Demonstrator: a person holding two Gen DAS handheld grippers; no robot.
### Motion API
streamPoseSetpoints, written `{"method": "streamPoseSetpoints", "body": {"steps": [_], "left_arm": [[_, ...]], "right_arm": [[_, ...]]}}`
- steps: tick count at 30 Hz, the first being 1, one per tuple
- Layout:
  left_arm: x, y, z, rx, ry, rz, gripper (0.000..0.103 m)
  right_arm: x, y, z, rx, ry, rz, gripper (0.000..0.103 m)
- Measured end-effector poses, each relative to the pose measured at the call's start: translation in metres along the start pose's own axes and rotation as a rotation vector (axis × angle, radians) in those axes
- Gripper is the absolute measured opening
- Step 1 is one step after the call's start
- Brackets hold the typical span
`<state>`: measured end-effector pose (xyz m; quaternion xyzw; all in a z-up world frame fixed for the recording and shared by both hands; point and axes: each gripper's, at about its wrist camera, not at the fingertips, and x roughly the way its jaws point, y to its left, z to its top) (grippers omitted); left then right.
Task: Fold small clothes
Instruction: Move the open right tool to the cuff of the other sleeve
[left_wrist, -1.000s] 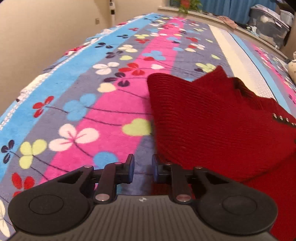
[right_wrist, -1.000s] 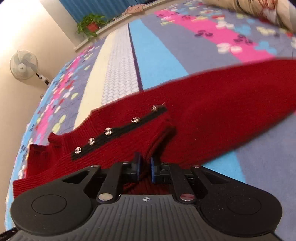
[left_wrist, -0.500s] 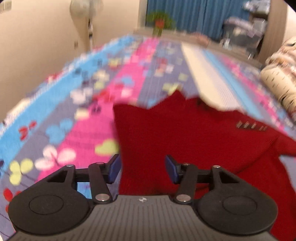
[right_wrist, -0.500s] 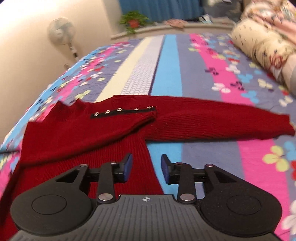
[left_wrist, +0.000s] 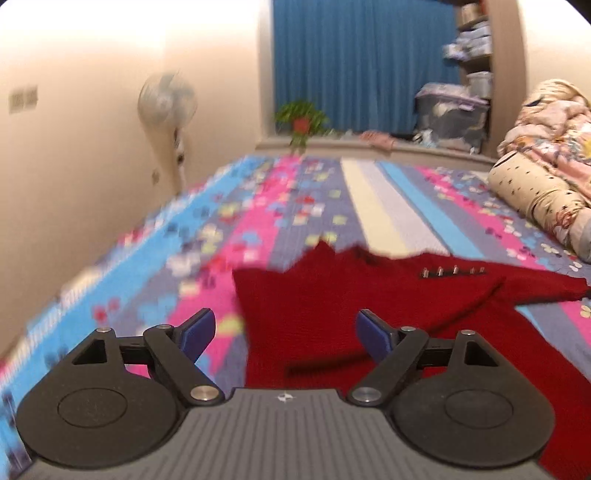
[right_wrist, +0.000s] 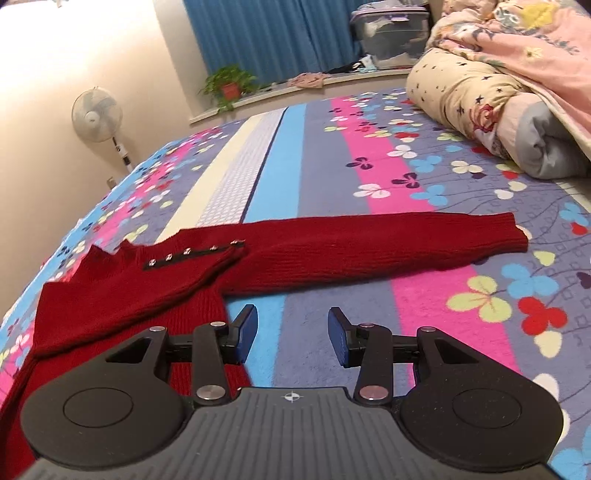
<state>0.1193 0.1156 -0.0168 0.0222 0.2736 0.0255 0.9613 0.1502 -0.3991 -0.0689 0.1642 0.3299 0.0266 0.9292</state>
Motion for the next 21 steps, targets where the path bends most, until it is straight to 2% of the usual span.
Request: {"method": "streamPoseSetpoints", "body": {"steps": [2,3,5,8,16,17,18,19,21], "left_arm": [[0.013,0.0,-0.008,-0.024,0.105,0.015,0.087],[0.017,0.0,-0.007,-0.031,0.108,0.029,0.087],[0.016,-0.003,-0.005,-0.025,0.066,0.05,0.088],[0.022,-0.008,-0.007,0.012,0.085,0.091,0.088],[0.028,-0.003,-0.008,0.013,0.086,0.086,0.088],[0.03,-0.002,-0.008,0.011,0.089,0.089,0.088],[0.032,-0.001,-0.008,0.009,0.094,0.09,0.088],[0.033,0.0,-0.008,0.007,0.097,0.093,0.088],[0.037,0.001,-0.007,-0.002,0.106,0.098,0.088]], "right_arm": [[-0.002,-0.001,0.0,0.008,-0.004,0.005,0.044],[-0.003,-0.002,-0.001,0.005,-0.006,0.001,0.044],[-0.006,-0.001,-0.002,-0.004,-0.006,-0.002,0.044],[-0.013,0.001,-0.003,-0.013,-0.015,-0.001,0.044],[-0.018,-0.004,-0.005,0.006,-0.027,-0.025,0.043],[-0.016,-0.005,-0.005,0.009,-0.022,-0.026,0.039],[-0.014,-0.006,-0.006,0.012,-0.02,-0.028,0.027],[-0.011,-0.008,-0.005,0.012,-0.015,-0.031,0.019],[-0.003,-0.011,-0.004,0.021,-0.007,-0.036,0.018]]}}
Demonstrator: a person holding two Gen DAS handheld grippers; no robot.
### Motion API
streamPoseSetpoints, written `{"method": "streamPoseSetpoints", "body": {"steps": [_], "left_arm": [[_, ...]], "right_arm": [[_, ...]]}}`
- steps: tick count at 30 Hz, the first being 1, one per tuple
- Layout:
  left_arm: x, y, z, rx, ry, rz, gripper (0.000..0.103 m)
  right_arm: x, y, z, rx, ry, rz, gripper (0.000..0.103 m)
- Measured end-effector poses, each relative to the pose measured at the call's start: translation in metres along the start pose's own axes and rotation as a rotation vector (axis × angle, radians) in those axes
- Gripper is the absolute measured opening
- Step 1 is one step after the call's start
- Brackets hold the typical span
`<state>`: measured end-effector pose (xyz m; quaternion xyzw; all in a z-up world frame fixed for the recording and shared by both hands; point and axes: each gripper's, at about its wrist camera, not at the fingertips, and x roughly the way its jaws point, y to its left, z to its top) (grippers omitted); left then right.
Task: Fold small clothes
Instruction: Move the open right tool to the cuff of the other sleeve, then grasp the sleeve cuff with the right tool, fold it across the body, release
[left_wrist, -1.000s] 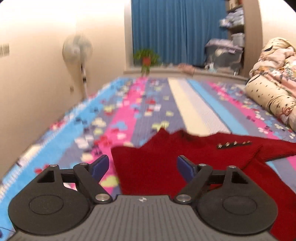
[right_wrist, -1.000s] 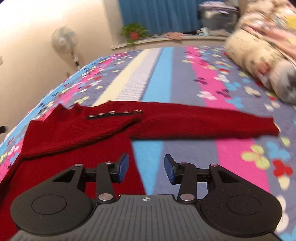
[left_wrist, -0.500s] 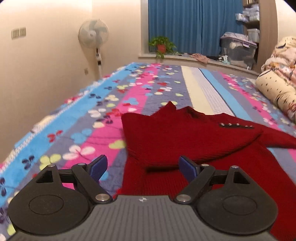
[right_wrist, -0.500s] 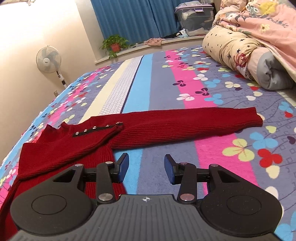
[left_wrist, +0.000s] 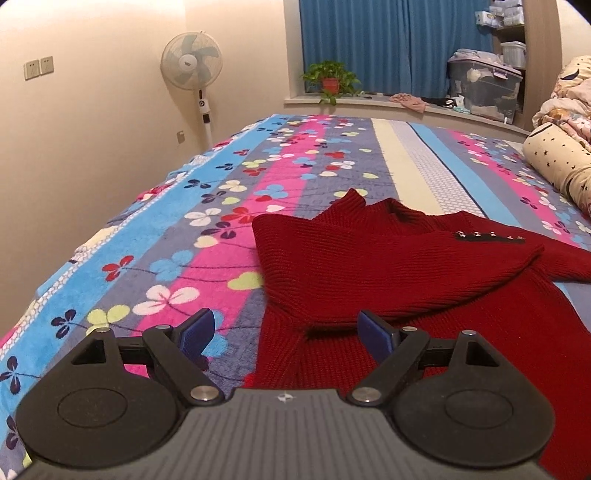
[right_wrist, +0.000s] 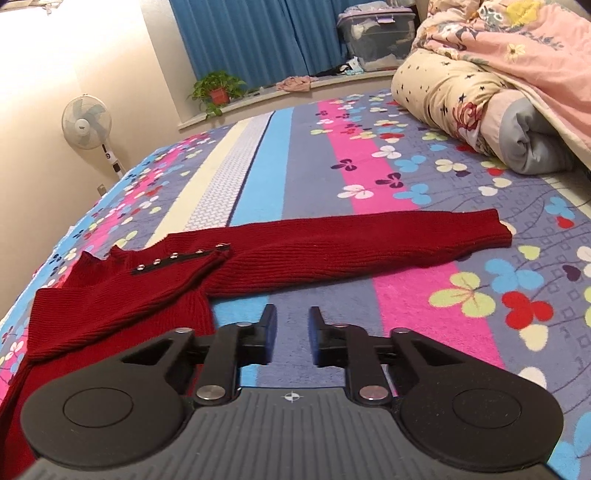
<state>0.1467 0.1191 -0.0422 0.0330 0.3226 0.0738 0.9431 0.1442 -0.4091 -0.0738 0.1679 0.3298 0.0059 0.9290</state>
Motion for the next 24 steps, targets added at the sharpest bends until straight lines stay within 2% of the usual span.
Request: {"method": "streamPoseSetpoints", "body": {"steps": [6,9,13,19,24], "left_arm": [[0.008,-0.001,0.002,0.001,0.014,0.003,0.088],[0.012,-0.002,0.001,0.019,0.016,0.009,0.088],[0.018,-0.004,-0.001,0.052,0.017,0.01,0.088],[0.026,-0.008,-0.002,0.083,0.026,0.007,0.088],[0.031,-0.017,-0.002,0.116,0.024,-0.01,0.088]], "right_arm": [[0.025,-0.018,0.015,0.079,-0.008,0.004,0.018],[0.04,-0.039,0.024,0.167,-0.02,-0.002,0.019],[0.068,-0.064,0.032,0.213,-0.006,-0.045,0.028],[0.109,-0.103,0.033,0.32,0.022,-0.098,0.032],[0.131,-0.127,0.032,0.447,0.026,-0.059,0.04]]}}
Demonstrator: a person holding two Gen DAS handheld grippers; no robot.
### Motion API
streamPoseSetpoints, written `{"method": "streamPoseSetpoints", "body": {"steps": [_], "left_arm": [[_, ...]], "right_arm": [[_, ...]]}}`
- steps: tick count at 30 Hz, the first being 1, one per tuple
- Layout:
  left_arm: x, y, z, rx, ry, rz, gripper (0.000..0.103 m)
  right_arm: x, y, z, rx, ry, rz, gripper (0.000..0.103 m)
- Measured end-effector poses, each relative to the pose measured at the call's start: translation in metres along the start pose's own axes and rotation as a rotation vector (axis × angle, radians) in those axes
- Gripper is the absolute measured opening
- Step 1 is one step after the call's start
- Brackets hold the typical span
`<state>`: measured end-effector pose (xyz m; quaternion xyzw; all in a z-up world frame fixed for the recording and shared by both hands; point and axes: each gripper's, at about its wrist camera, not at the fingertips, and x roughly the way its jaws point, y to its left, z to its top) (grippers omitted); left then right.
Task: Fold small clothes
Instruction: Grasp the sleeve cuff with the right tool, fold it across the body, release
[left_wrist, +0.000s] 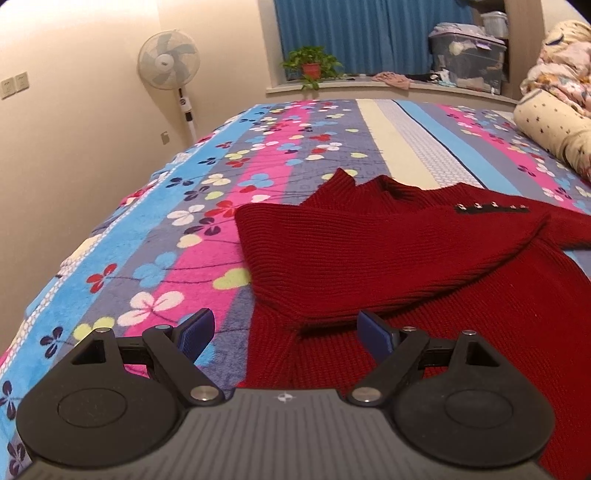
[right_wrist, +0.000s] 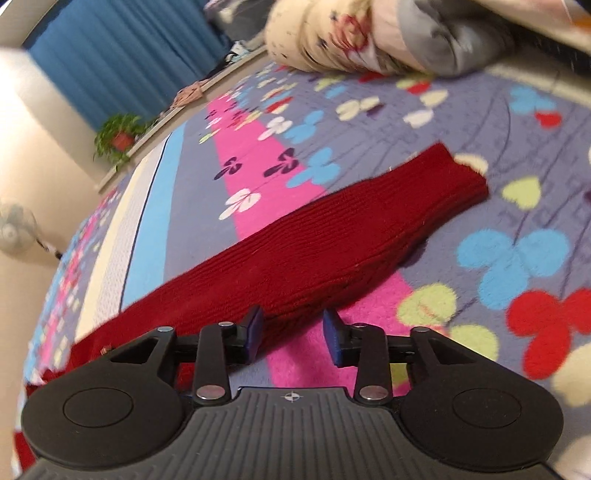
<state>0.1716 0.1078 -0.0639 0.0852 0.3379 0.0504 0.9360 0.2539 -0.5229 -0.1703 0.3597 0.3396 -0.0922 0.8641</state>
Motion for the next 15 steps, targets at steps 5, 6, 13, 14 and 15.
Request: {"method": "streamPoseSetpoints", "body": {"steps": [5,6,13,14,15], "left_arm": [[0.004,-0.01,0.0,0.051,-0.01,-0.001,0.088],[0.005,-0.011,0.0,0.053,-0.009,-0.001,0.088],[0.01,-0.019,0.0,0.077,-0.007,-0.003,0.088],[0.011,-0.02,0.0,0.082,-0.007,-0.002,0.088],[0.011,-0.02,0.0,0.085,-0.008,-0.002,0.088]], "right_arm": [[0.015,-0.005,0.006,0.035,-0.005,0.027,0.041],[0.016,-0.004,0.006,0.033,-0.013,0.026,0.04],[0.022,0.001,0.008,-0.041,-0.059,0.009,0.015],[0.02,0.001,0.009,-0.039,-0.069,0.015,0.014],[0.019,0.003,0.011,-0.044,-0.08,0.016,0.014]]}}
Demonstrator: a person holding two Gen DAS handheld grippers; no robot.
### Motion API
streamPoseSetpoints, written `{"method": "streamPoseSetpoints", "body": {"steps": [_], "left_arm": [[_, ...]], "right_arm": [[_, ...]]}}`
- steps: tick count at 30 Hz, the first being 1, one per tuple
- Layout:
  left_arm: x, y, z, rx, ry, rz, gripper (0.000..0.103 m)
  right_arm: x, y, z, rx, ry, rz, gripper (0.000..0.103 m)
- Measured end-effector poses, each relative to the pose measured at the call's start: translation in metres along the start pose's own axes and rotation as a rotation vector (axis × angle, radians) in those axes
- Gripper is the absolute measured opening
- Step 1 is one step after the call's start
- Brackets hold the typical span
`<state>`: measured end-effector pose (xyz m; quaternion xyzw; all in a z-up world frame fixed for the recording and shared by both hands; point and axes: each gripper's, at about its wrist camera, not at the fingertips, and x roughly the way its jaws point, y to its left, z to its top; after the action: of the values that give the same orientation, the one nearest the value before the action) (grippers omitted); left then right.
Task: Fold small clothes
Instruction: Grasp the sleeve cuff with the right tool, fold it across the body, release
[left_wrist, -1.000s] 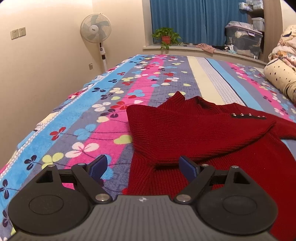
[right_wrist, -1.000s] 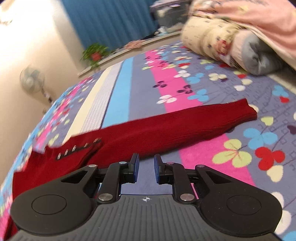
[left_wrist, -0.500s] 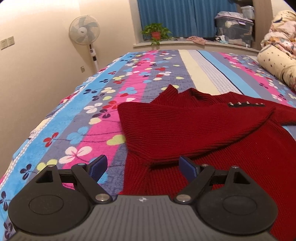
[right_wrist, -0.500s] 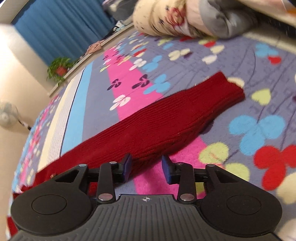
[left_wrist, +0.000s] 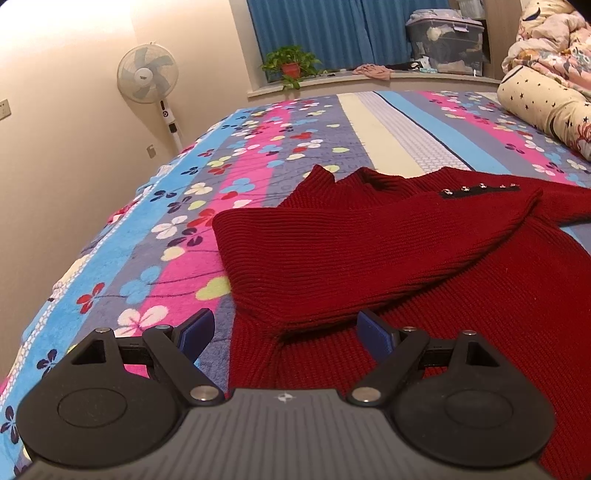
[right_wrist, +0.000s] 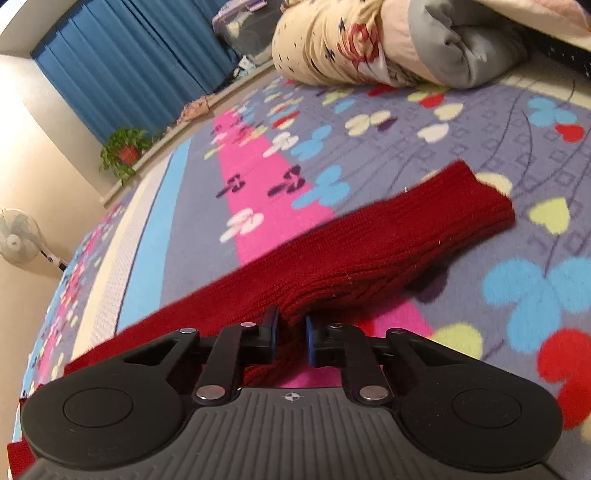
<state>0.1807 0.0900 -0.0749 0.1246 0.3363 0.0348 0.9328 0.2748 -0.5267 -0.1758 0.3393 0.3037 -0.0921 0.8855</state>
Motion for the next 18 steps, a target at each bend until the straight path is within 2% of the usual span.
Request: {"method": "streamPoseSetpoints", "body": {"steps": [2,5,10,12,15,18], "left_arm": [[0.0,0.001,0.0,-0.003,-0.001,0.001,0.088],[-0.001,0.003,0.002,-0.021,-0.002,-0.004,0.088],[-0.007,0.008,0.006,-0.052,-0.018,-0.02,0.088],[-0.009,0.011,0.009,-0.071,-0.027,-0.028,0.088],[-0.011,0.016,0.011,-0.096,-0.03,-0.032,0.088],[-0.016,0.026,0.014,-0.151,-0.03,-0.031,0.088]], "right_arm": [[-0.005,0.009,0.004,-0.035,-0.031,-0.009,0.013],[-0.02,0.043,0.003,-0.211,-0.118,-0.031,0.013],[-0.052,0.11,-0.014,-0.463,-0.229,0.018,0.012],[-0.066,0.139,-0.03,-0.56,-0.26,0.054,0.012],[-0.071,0.184,-0.053,-0.71,-0.243,0.095,0.012],[-0.075,0.242,-0.069,-0.757,-0.231,0.109,0.012]]}}
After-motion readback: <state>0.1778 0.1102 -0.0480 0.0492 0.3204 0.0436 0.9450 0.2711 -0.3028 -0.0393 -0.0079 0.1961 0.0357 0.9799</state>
